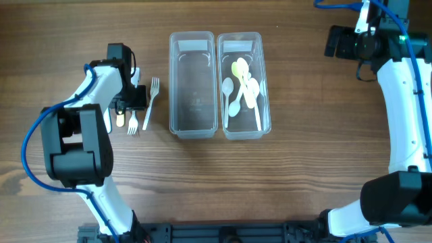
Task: Pack container
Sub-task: 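Move the left gripper over the forks and grasp a white fork, then carry the white fork into the left container and release it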
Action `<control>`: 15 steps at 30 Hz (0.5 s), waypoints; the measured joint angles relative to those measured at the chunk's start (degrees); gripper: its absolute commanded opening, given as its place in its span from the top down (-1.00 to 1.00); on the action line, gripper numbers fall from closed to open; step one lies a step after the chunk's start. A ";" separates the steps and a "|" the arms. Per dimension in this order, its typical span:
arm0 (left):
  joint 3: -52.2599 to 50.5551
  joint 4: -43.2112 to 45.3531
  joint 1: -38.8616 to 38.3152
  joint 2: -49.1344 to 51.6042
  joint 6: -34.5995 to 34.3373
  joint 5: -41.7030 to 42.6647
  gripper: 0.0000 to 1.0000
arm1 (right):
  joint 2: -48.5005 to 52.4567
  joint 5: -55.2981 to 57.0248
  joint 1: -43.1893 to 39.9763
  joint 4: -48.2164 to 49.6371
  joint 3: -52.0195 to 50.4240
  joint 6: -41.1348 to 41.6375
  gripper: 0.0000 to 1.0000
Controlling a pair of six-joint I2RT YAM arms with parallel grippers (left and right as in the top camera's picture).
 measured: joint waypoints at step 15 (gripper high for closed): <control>0.92 -3.67 0.00 -0.33 0.20 -0.92 0.92 | 0.00 0.00 0.00 -0.02 0.00 0.00 -0.99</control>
